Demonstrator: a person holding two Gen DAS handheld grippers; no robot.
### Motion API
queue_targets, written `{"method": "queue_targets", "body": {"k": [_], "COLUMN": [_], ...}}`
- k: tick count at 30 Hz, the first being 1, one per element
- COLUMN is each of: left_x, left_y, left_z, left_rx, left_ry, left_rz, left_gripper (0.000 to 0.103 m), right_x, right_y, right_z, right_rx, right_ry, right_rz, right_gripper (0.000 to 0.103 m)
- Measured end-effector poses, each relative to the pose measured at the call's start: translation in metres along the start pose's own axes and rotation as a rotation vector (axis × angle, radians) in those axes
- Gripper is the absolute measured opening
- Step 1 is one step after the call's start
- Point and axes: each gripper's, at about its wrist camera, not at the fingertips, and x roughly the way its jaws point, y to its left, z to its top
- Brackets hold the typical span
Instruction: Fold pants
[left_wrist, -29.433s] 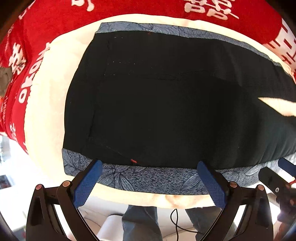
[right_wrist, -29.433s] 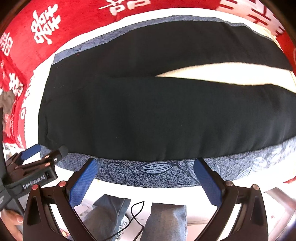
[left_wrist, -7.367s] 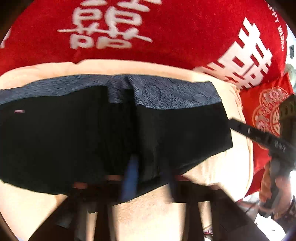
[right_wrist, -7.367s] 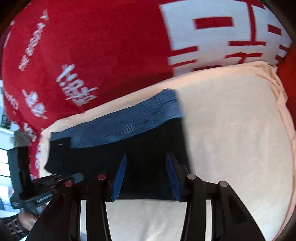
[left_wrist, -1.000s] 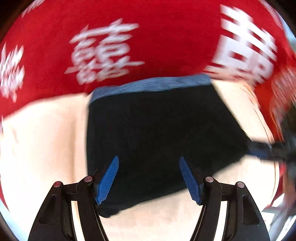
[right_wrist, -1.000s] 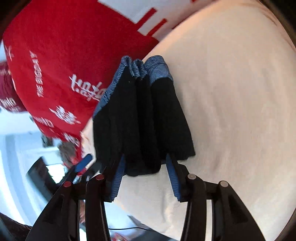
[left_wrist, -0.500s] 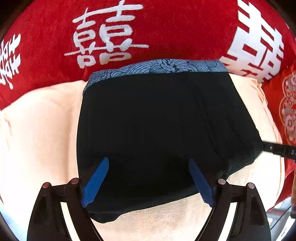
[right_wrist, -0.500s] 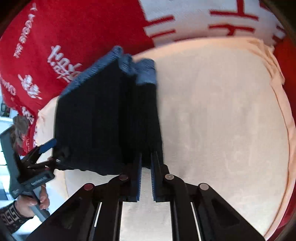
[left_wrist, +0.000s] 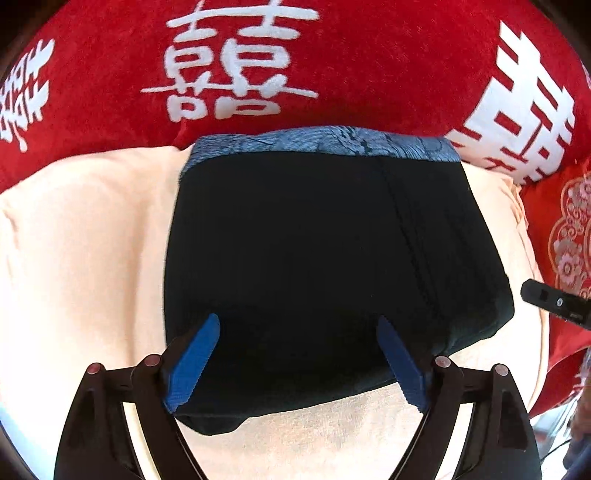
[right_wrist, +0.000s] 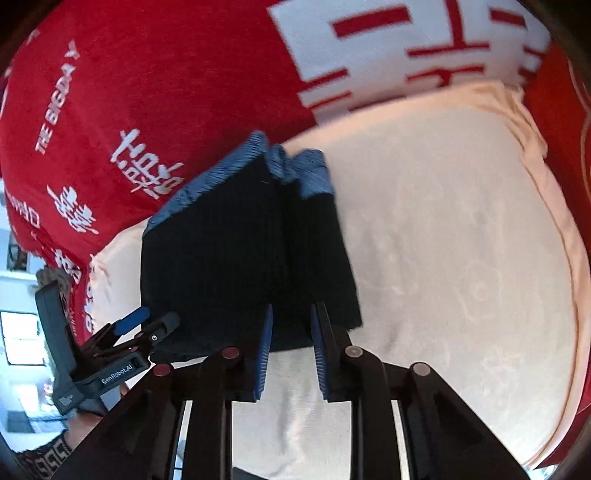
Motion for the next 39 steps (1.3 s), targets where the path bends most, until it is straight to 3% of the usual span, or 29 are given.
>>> {"method": "queue_targets", "body": {"k": [6, 16, 23, 30, 35, 39], "left_x": [-0.005, -0.005, -0.008, 0.002, 0.005, 0.012], "left_y": [0.018, 0.042, 0.054, 0.060, 0.068, 0.076], "left_z": [0.002, 0.009, 0.014, 0.015, 0.020, 0.023], "left_rx": [-0.052, -0.086, -0.083, -0.109, -0.128, -0.153], "left_ry": [0.012, 0.022, 0.006, 0.034, 0.039, 0.059], "left_rz": [0.002, 0.004, -0.002, -0.001, -0.011, -0.041], "left_gripper": [0.088, 0.088, 0.088, 0.088, 0.088, 0.088], "right_x": [0.011, 0.031, 0.035, 0.036, 0.034, 0.034], "right_y": [0.022, 0.019, 0.025, 0.025, 0.014, -0.008], "right_z": [-0.002, -0.003, 0.000, 0.001, 0.008, 0.016], "right_rx": [-0.086, -0.074, -0.098, -0.107, -0.102, -0.033], "right_ry": [0.033, 0.098, 0.107, 0.116, 0.124, 0.133], "right_rz": [-0.007, -0.007, -0.007, -0.004, -0.027, -0.021], "right_gripper": [0.024, 0.024, 0.041, 0.043, 0.050, 0.052]}}
